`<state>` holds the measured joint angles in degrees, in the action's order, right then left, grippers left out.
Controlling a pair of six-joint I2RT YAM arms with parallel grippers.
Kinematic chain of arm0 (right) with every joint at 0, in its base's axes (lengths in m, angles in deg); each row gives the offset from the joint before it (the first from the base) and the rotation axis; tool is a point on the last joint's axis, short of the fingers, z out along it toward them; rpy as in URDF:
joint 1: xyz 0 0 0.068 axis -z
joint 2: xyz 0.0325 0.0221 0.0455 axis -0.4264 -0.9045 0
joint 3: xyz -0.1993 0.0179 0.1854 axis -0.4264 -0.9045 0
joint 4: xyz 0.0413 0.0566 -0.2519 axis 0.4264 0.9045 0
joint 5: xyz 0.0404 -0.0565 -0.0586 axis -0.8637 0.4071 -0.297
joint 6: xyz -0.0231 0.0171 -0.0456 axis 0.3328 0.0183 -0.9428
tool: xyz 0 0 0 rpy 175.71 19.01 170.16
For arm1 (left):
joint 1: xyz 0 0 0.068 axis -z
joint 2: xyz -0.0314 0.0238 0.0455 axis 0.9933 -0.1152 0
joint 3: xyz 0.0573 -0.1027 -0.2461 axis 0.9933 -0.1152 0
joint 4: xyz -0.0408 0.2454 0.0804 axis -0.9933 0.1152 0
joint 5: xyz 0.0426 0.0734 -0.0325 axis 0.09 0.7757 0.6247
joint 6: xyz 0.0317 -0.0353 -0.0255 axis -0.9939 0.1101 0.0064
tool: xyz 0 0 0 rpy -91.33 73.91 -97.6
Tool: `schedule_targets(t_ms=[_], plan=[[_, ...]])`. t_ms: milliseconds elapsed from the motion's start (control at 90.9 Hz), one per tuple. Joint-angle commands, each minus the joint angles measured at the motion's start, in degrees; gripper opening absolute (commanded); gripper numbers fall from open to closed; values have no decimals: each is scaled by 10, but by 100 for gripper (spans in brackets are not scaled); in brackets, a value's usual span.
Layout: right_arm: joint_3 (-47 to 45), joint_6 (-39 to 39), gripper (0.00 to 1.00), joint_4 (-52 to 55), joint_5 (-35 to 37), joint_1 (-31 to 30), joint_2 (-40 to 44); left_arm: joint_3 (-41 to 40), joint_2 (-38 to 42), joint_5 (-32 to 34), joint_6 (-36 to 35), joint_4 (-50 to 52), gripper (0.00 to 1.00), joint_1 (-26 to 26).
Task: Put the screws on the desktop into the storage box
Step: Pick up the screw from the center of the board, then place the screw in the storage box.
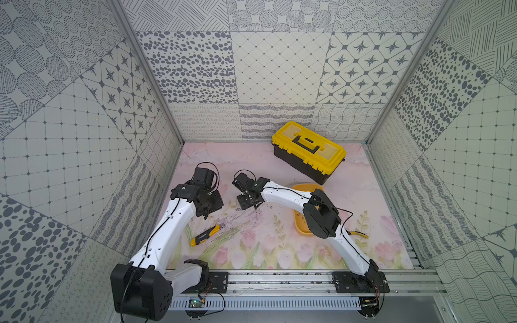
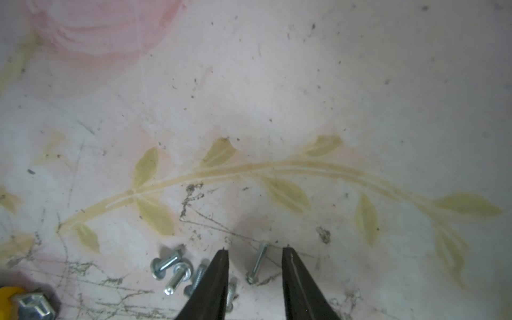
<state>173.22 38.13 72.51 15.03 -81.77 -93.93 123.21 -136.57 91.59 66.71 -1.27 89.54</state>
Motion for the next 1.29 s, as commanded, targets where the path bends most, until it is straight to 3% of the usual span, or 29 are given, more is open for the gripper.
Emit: schedule_targets(t_ms=[0, 583, 671, 991, 1277], plan=[[22, 3, 34, 30, 29, -11, -23, 1, -3, 0, -5, 10, 35, -3], [25, 19, 1, 97, 41, -9, -36, 1, -5, -1, -5, 11, 35, -3], [23, 10, 0, 90, 26, -8, -25, 2, -6, -1, -5, 11, 35, -3], [-70, -37, 0, -28, -25, -6, 120, 0, -6, -1, -5, 9, 35, -3], [-292, -29, 0, -90, -8, 18, 319, -2, -15, -24, -7, 3, 32, -3]])
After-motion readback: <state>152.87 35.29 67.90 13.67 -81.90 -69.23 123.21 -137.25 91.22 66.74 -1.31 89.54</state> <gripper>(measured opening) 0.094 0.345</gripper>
